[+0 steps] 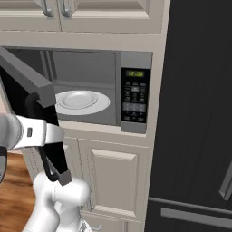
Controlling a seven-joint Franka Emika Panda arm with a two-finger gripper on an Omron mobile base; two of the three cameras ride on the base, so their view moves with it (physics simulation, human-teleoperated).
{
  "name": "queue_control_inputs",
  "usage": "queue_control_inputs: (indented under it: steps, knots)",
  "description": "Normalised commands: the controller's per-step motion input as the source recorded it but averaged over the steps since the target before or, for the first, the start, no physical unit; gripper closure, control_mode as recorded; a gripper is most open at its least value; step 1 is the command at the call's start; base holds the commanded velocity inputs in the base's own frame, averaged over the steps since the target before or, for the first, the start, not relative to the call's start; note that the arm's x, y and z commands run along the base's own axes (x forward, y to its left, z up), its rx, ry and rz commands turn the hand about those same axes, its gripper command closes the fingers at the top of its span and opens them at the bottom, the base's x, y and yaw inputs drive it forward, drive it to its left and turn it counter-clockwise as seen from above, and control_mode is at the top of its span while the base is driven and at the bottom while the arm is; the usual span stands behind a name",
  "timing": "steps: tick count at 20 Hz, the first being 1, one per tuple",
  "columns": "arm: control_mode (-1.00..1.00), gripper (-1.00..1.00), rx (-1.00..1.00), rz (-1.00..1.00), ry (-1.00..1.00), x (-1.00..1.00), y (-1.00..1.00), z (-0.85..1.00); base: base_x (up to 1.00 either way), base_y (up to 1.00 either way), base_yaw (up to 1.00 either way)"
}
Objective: Pick the hotdog bun from the counter and place it in the microwave. Then turn on the microwave.
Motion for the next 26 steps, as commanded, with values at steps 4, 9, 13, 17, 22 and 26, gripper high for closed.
queue_control_inputs:
  steps: [4,9,13,17,22,26]
  knots:
    - [-1.0,1.0,-0.02,0.0,0.02,-0.46,0.19,0.02,0.0,0.0,0.0]
    - [-1.0,1.0,-0.03,0.0,0.03,-0.34,0.15,0.01,0.0,0.0,0.0]
    - [-1.0,1.0,-0.01,0.0,0.02,-0.3,0.1,0.01,0.0,0.0,0.0]
    - [-1.0,1.0,0.0,-0.01,0.02,-0.25,0.06,0.0,0.0,0.0,0.0]
    - [-1.0,-1.0,-0.01,-0.01,0.04,-0.18,0.01,0.0,0.0,0.0,0.0]
    - [-1.0,-1.0,0.0,0.0,0.05,-0.23,-0.06,0.01,0.0,0.0,0.0]
